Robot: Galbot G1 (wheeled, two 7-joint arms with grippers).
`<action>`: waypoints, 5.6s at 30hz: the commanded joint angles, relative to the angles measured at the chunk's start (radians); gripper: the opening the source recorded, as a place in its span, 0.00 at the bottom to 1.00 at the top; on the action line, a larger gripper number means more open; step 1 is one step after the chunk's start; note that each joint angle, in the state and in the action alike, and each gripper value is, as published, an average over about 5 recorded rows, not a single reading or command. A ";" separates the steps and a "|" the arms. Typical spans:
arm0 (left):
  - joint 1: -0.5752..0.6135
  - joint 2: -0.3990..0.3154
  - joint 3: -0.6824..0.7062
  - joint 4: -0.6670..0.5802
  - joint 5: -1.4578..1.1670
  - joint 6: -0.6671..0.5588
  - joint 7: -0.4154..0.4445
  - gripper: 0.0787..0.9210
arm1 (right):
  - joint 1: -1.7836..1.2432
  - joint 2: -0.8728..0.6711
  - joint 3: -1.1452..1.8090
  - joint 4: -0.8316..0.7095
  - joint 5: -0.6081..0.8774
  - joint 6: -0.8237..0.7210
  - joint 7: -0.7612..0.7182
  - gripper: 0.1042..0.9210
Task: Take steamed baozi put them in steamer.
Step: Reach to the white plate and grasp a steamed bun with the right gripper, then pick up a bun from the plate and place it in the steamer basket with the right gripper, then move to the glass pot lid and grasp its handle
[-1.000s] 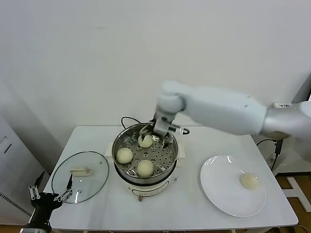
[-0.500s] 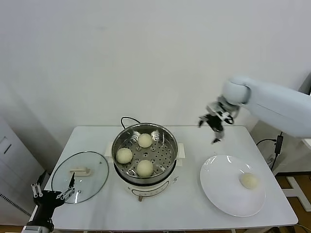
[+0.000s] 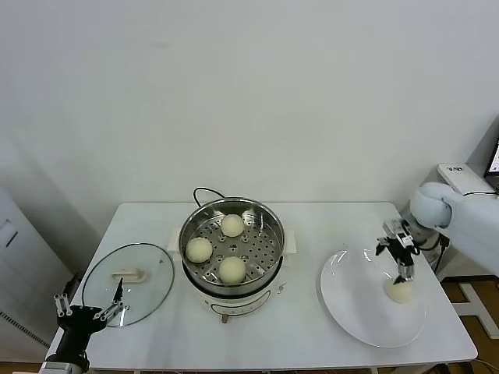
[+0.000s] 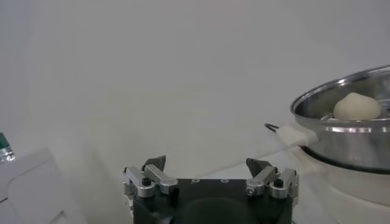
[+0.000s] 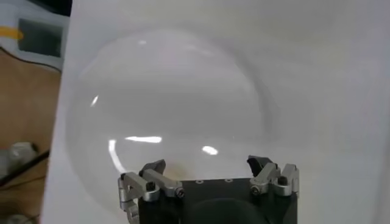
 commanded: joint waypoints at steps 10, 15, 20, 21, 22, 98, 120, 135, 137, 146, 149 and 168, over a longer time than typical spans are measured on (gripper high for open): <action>0.016 -0.035 0.007 0.001 0.012 -0.008 0.000 0.88 | -0.221 -0.031 0.164 -0.051 -0.106 -0.018 0.039 0.88; 0.020 -0.036 0.007 0.002 0.012 -0.011 0.001 0.88 | -0.231 -0.029 0.174 -0.060 -0.117 -0.015 0.051 0.88; 0.018 -0.038 0.010 -0.003 0.013 -0.010 0.001 0.88 | -0.236 -0.019 0.182 -0.064 -0.131 -0.012 0.068 0.83; 0.018 -0.038 0.010 -0.003 0.013 -0.011 0.001 0.88 | -0.237 -0.016 0.183 -0.066 -0.131 -0.011 0.072 0.80; 0.019 -0.039 0.010 -0.003 0.013 -0.011 0.001 0.88 | -0.237 -0.013 0.184 -0.066 -0.131 -0.011 0.076 0.78; -0.014 -0.031 0.006 0.008 -0.013 -0.018 -0.007 0.88 | 0.422 0.576 -0.324 0.104 0.657 -0.424 0.338 0.65; -0.023 -0.035 0.068 -0.006 0.013 -0.031 -0.032 0.88 | -0.455 0.253 0.763 0.155 1.088 0.100 1.459 0.88; -0.058 -0.035 0.101 -0.009 0.033 -0.024 -0.060 0.88 | -1.532 0.387 1.556 0.575 0.632 0.154 1.323 0.88; -0.061 -0.033 0.099 -0.008 0.035 -0.023 -0.061 0.88 | -1.622 0.452 1.616 0.630 0.599 0.131 1.306 0.88; -0.045 -0.017 0.080 0.056 0.138 -0.110 -0.061 0.88 | -1.872 0.697 1.751 0.773 0.510 0.087 1.235 0.88; -0.039 -0.002 0.081 0.113 0.255 -0.216 -0.069 0.88 | -1.890 0.741 1.745 0.776 0.487 0.083 1.234 0.88; -0.247 0.202 -0.039 0.551 1.190 -0.515 -0.396 0.88 | -1.898 0.757 1.726 0.782 0.469 0.071 1.209 0.88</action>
